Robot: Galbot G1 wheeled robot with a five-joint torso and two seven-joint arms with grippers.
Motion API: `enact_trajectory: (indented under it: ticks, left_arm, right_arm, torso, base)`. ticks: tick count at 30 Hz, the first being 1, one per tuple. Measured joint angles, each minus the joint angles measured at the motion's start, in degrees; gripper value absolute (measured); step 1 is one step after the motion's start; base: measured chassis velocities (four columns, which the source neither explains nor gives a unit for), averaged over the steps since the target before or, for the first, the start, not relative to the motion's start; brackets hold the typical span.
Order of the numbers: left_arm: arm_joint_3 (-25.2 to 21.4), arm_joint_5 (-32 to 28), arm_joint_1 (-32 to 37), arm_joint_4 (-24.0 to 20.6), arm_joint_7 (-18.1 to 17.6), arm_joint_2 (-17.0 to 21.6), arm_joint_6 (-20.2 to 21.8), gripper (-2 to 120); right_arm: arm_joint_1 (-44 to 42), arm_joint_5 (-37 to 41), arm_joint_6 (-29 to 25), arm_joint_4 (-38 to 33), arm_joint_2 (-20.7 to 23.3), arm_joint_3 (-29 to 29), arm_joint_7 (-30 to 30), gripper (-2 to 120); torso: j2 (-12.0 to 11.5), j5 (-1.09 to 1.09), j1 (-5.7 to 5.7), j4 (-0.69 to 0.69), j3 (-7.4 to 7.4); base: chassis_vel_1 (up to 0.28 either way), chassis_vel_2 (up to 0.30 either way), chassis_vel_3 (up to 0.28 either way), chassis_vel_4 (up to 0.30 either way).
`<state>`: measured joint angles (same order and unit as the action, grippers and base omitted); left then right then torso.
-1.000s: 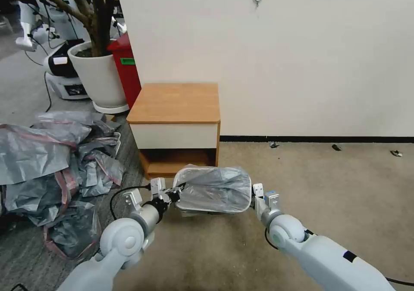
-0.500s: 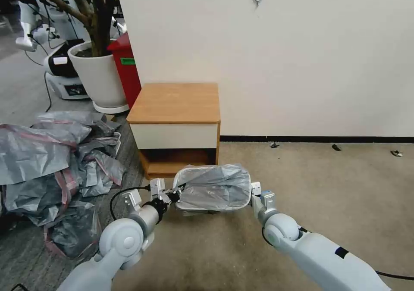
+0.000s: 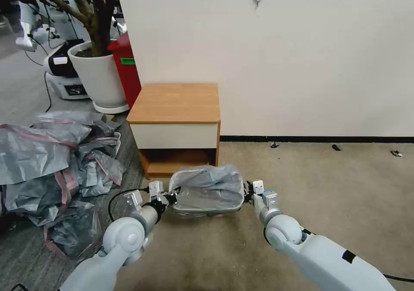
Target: Pick up the garbage bag from the table and place it over the trash can.
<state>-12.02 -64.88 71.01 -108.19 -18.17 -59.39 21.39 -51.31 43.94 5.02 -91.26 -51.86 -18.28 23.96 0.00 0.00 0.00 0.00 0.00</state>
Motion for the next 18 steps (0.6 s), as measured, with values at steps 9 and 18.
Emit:
enact_trajectory:
  ticks: [9,18]
  left_arm:
    - [-0.2,-0.1,-1.5,1.2,0.0,-0.9,-0.2,2]
    - [-0.2,0.2,-2.0,2.2,-0.1,-1.9,-0.3,2]
  right_arm:
    - [-1.9,-0.6,0.5,-3.0,2.8,1.6,-0.3,91]
    - [-4.4,1.5,1.1,-8.0,4.5,4.5,-0.3,100]
  torso:
    - [0.0,0.01,0.0,0.0,0.0]
    - [0.0,0.0,0.0,0.0,0.0]
  base:
    - [0.0,0.0,0.0,0.0]
    - [0.0,0.0,0.0,0.0]
